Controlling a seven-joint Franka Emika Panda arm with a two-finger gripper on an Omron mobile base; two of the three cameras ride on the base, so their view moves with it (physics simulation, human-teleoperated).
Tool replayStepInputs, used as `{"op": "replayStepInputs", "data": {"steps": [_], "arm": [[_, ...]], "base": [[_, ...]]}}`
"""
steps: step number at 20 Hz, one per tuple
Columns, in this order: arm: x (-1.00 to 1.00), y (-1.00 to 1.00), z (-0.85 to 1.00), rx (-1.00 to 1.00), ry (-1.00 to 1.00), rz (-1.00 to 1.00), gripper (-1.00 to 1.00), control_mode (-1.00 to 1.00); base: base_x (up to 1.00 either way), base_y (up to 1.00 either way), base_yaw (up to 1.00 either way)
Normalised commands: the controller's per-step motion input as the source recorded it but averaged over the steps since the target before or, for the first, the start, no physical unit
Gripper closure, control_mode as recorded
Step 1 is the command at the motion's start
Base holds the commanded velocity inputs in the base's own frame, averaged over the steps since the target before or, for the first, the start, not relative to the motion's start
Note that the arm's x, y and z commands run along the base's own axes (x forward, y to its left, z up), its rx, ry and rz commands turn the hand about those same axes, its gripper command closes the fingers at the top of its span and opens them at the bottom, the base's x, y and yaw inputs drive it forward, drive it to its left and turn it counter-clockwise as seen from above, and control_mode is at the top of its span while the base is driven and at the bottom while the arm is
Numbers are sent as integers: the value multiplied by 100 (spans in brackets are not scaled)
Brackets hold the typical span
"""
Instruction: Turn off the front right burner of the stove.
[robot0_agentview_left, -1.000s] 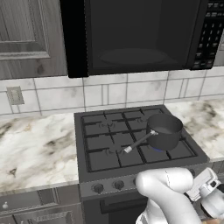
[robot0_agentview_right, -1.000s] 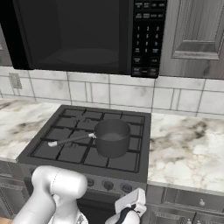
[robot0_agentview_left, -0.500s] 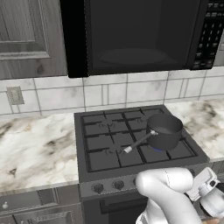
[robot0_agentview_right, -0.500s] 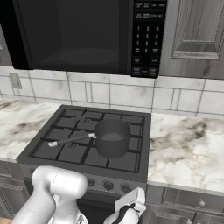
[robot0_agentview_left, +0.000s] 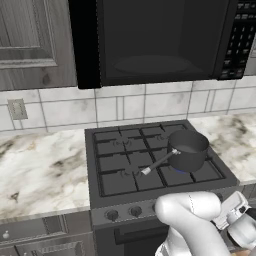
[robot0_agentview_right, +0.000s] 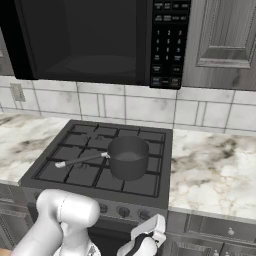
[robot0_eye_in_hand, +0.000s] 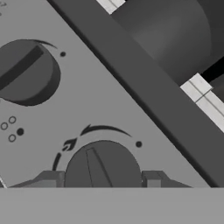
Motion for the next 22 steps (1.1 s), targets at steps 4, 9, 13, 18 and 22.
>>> {"op": "replayStepInputs", "data": {"steps": [4,9,13,18,22], "arm": [[0,0,0,24,7,-17,100,-100],[0,0,0,33,6,-18,100,-100],[-3,0,0,38,2,-15,100,-100],[-3,0,2,42,2,-11,100,-100],[-7,0,0,50,4,-11,100,-100]], "base": [[0,0,0],[0,0,0],[0,0,0],[0,0,0],[0,0,0]]}}
